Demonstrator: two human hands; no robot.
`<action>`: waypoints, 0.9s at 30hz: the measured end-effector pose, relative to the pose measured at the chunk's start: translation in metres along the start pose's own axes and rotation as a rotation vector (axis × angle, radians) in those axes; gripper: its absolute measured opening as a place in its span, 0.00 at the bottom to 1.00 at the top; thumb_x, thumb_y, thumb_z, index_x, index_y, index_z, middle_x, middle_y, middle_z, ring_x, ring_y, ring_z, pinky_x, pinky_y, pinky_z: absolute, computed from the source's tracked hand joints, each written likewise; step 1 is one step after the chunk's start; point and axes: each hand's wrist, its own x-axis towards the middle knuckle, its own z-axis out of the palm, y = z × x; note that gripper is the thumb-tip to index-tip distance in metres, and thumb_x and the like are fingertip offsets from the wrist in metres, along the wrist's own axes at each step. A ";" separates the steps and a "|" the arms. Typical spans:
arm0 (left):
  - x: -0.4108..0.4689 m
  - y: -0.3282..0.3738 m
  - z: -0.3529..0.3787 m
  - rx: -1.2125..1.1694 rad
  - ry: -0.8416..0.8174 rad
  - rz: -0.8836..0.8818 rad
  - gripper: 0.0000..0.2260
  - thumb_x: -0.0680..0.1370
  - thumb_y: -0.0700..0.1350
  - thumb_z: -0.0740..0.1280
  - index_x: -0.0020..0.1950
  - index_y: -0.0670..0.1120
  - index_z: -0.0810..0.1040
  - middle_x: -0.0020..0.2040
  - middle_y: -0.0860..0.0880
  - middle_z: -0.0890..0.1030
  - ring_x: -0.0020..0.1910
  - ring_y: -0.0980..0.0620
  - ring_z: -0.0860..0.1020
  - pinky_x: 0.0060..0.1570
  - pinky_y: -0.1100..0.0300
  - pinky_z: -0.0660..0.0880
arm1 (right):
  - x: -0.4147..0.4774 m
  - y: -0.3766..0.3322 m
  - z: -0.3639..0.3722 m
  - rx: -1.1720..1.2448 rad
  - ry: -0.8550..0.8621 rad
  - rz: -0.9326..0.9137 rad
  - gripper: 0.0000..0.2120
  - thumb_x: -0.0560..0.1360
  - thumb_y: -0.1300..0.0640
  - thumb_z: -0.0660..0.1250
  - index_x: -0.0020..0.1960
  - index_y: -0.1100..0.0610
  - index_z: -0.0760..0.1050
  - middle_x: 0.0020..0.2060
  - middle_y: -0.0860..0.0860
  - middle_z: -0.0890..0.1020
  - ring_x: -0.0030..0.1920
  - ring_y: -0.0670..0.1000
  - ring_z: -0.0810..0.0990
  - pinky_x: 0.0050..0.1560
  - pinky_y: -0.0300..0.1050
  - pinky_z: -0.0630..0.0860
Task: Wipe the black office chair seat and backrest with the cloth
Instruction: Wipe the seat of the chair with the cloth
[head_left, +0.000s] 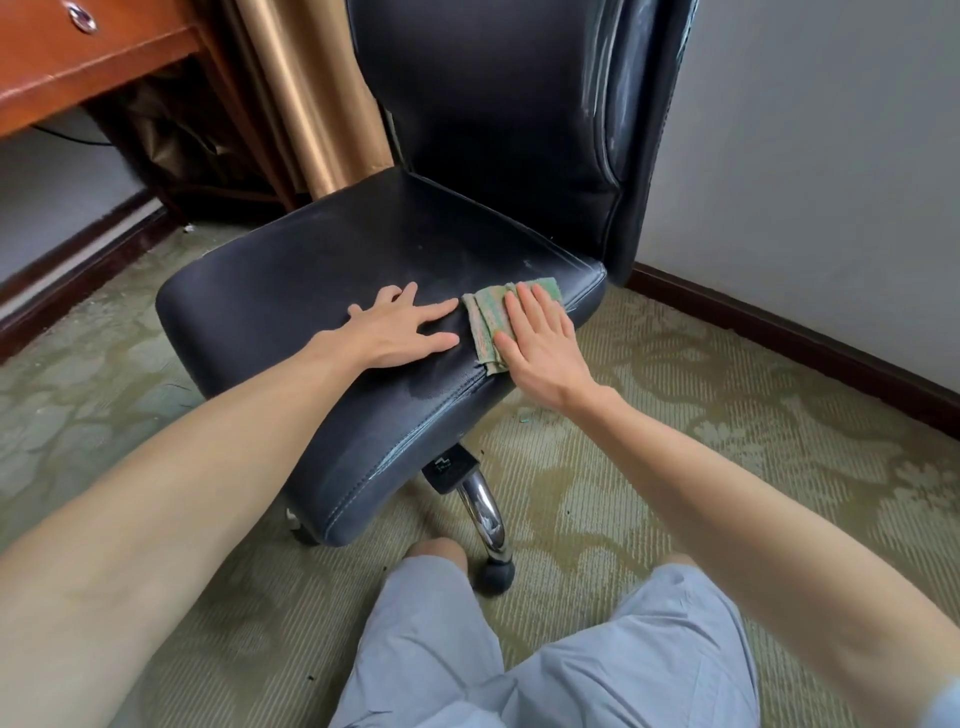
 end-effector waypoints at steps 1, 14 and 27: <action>0.000 0.003 0.001 0.013 0.004 -0.009 0.27 0.78 0.68 0.53 0.76 0.69 0.50 0.81 0.46 0.47 0.78 0.47 0.42 0.70 0.34 0.47 | 0.000 -0.002 0.001 0.012 0.005 0.004 0.28 0.83 0.46 0.45 0.79 0.57 0.45 0.79 0.53 0.46 0.78 0.51 0.40 0.76 0.49 0.36; 0.014 0.018 -0.003 0.031 -0.021 -0.085 0.24 0.80 0.65 0.53 0.75 0.70 0.50 0.81 0.46 0.47 0.78 0.45 0.42 0.69 0.33 0.48 | -0.038 -0.020 0.024 0.069 0.006 -0.115 0.32 0.80 0.43 0.42 0.79 0.59 0.42 0.78 0.54 0.41 0.76 0.51 0.34 0.74 0.47 0.32; 0.022 0.039 -0.003 0.062 -0.067 -0.128 0.28 0.78 0.69 0.48 0.76 0.70 0.42 0.80 0.44 0.42 0.78 0.42 0.39 0.68 0.32 0.47 | -0.013 0.011 0.007 0.163 0.018 -0.071 0.31 0.80 0.45 0.43 0.79 0.57 0.45 0.78 0.52 0.44 0.77 0.50 0.38 0.76 0.48 0.38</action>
